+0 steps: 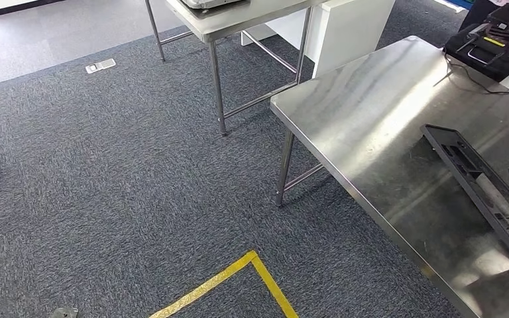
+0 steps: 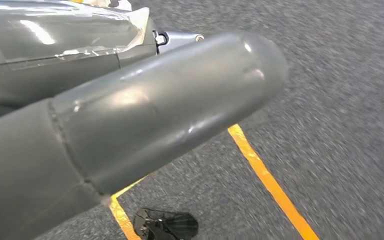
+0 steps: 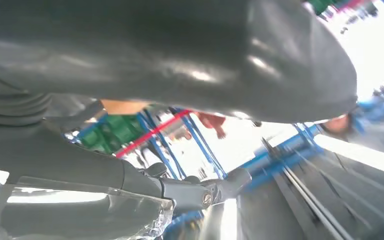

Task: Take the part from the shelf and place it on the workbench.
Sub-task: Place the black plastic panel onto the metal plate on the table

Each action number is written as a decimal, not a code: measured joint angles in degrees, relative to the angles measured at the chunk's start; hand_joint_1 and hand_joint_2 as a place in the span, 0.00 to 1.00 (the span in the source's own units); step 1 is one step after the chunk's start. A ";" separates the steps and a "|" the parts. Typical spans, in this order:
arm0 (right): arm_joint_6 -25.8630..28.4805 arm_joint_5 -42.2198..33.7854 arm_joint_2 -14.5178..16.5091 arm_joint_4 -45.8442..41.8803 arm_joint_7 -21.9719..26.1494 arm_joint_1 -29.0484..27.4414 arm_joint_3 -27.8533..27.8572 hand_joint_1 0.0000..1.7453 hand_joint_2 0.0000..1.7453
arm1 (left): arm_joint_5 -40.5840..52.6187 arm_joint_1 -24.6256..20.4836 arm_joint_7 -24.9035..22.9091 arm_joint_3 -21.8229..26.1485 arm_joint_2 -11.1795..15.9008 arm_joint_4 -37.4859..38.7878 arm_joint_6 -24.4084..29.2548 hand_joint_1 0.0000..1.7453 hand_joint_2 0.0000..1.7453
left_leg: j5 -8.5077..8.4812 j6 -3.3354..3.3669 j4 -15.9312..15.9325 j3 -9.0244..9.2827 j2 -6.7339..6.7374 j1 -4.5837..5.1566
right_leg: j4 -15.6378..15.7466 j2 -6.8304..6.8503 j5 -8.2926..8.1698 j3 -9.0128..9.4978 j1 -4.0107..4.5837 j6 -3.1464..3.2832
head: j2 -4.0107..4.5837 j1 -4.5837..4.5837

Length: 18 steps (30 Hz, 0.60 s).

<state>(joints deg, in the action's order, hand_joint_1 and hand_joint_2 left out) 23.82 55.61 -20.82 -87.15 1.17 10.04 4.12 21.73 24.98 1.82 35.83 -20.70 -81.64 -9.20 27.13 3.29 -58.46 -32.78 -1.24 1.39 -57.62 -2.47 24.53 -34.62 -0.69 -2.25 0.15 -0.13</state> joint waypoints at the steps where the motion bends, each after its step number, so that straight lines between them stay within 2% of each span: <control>1: 0.98 0.27 1.02 -1.78 0.26 -1.45 -0.22 0.00 0.00 | 0.09 -0.02 0.41 -0.01 -0.02 0.01 -0.26 0.00 0.00 | 0.01 -0.02 0.01 -0.02 0.02 0.00 | 0.00 -0.01 0.00 -0.02 0.00 0.00 | 0.00 -0.01; 8: 3.26 -1.37 5.50 -8.41 2.97 -6.63 -1.26 0.00 0.00 | -1.24 0.18 1.31 -0.32 -0.08 0.02 0.89 0.00 0.00 | -0.01 -0.03 0.01 -0.01 0.06 0.01 | 0.00 -0.03 -0.02 -0.06 -0.01 0.02 | 0.00 0.00; 12: 4.19 -6.28 6.94 -9.09 6.07 -8.57 -1.54 0.00 0.00 | -2.16 0.75 1.22 -1.37 -0.09 0.06 2.56 0.00 0.00 | -0.02 -0.02 0.01 0.00 0.06 0.02 | 0.00 -0.03 -0.02 -0.05 -0.01 0.02 | 0.00 0.01; 18: 6.66 -4.82 8.39 -9.11 7.40 -10.01 -1.74 0.00 0.00 | -2.68 1.58 1.22 -2.75 -0.10 0.15 3.50 0.00 0.00 | 0.03 0.03 -0.08 -0.05 0.05 0.19 | 0.06 -0.03 -0.06 -0.08 -0.32 -0.04 | 0.00 -0.01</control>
<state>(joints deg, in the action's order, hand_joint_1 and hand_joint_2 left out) 30.47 50.79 -12.44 -96.26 8.57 0.03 2.38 19.05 26.56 3.04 33.08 -20.81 -81.49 -5.69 27.16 3.32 -58.54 -32.83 -1.19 1.58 -57.56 -2.50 24.47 -34.71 -1.00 -2.30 0.15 -0.14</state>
